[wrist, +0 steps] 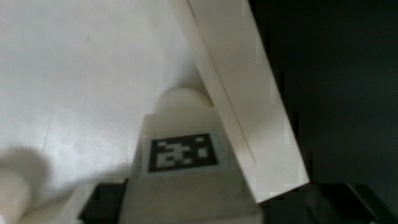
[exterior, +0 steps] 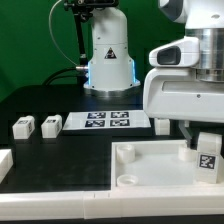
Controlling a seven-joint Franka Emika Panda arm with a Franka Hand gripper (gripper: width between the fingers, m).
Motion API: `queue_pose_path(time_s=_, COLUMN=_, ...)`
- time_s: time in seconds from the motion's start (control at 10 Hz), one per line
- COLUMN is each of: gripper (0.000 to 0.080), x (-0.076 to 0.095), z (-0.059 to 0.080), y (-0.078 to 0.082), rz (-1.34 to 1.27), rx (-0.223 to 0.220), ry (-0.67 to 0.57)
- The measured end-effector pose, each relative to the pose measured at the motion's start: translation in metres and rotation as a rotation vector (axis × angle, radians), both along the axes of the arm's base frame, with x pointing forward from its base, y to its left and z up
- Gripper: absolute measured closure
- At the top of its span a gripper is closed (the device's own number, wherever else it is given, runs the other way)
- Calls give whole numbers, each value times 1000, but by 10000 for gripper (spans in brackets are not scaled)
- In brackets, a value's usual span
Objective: Assemble one leg
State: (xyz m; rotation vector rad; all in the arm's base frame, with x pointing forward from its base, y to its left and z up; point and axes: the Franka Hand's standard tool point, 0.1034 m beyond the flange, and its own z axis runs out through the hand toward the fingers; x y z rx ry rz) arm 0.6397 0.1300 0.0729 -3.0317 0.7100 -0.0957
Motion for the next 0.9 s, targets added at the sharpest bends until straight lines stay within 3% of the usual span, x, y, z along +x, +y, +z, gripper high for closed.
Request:
queue_pose_path(time_s=0.1, gripper=470, x=-1, z=-1, y=-4, rz=-145, rx=5, ry=9)
queue_pose_path(time_s=0.2, gripper=505, x=-1, z=-1, y=-4, rz=-242, rx=11, ry=10)
queue_pose_path(time_s=0.5, gripper=505, x=-1, z=-2, y=-7, rz=-615, rx=55, ry=33)
queue_pose_path(time_s=0.8, gripper=505, x=1, z=-4, y=-12, rz=-1102, rx=194, ry=84)
queue_pose_path(time_s=0.9, gripper=505, x=2, z=-4, y=-12, rz=-1216, rx=211, ry=98)
